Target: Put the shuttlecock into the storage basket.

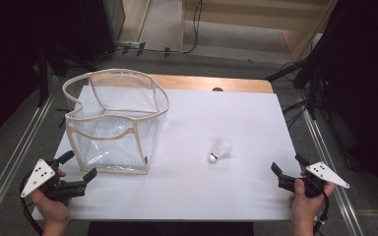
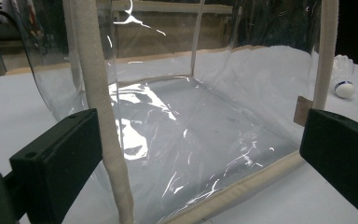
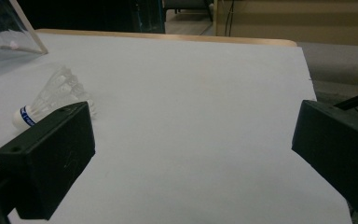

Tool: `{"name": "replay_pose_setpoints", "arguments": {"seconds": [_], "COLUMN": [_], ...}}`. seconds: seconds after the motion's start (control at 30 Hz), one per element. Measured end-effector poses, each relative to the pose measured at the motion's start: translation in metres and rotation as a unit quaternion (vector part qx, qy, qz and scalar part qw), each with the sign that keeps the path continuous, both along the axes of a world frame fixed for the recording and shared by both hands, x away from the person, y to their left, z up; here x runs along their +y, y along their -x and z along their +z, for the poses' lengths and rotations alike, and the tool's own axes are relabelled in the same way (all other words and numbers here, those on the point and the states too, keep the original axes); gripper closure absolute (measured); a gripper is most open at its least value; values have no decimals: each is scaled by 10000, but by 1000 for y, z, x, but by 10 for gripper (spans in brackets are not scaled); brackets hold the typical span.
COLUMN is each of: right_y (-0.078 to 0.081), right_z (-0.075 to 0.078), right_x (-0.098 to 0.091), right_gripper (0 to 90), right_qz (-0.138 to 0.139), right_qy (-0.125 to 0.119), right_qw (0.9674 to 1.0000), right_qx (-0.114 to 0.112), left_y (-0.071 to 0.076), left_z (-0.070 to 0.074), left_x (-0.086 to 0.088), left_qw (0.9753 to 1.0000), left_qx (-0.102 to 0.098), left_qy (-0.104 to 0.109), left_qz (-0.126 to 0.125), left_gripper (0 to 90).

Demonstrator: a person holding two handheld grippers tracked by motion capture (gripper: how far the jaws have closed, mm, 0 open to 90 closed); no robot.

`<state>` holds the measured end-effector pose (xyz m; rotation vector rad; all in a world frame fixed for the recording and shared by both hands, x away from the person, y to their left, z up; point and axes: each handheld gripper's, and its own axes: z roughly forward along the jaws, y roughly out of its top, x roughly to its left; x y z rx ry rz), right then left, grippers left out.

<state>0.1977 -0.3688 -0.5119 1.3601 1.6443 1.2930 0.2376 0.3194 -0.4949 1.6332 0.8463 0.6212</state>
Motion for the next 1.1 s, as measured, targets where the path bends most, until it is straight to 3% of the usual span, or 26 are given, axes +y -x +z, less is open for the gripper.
{"name": "replay_pose_setpoints", "arguments": {"seconds": [0.13, 0.43, 0.67, 0.73, 0.87, 0.9, 1.0, 1.03, 1.1], "right_y": [-1, -3, -5, -6, -6, -7, -9, -10, -10], "right_z": [1, 10, 13, 14, 17, 18, 18, 19, 19], "right_x": [3, 19, 28, 32, 38, 41, 45, 49, 51], "right_gripper": [0, 0, 0, 55, 59, 155, 178, 259, 389], "right_qz": [52, 249, 394, 427, 527, 466, 363, 200, 218], "right_qy": [-35, 193, 219, 258, 270, 303, 440, 542, 487], "right_qw": [10000, 9995, 9990, 9987, 9982, 9984, 9983, 9981, 9984], "right_qx": [16, 17, 63, 48, 39, 57, 147, 199, 207], "left_y": [0, 0, 0, 0, 0, 0, 1, 1, 1], "left_z": [0, 0, 0, 0, 0, 0, 0, 0, 0], "left_x": [0, 0, 0, 0, -1, -1, -1, -1, -1], "left_qw": [10000, 10000, 10000, 10000, 10000, 10000, 10000, 10000, 10000], "left_qx": [0, -5, -2, 3, -3, -4, -7, -9, -5], "left_qy": [-15, -5, -21, -21, -25, -27, -28, -37, -34], "left_qz": [-4, -13, -17, -16, -24, -26, -30, -31, -30], "left_gripper": [0, 0, 0, 0, 0, 0, 0, 0, 0]}}
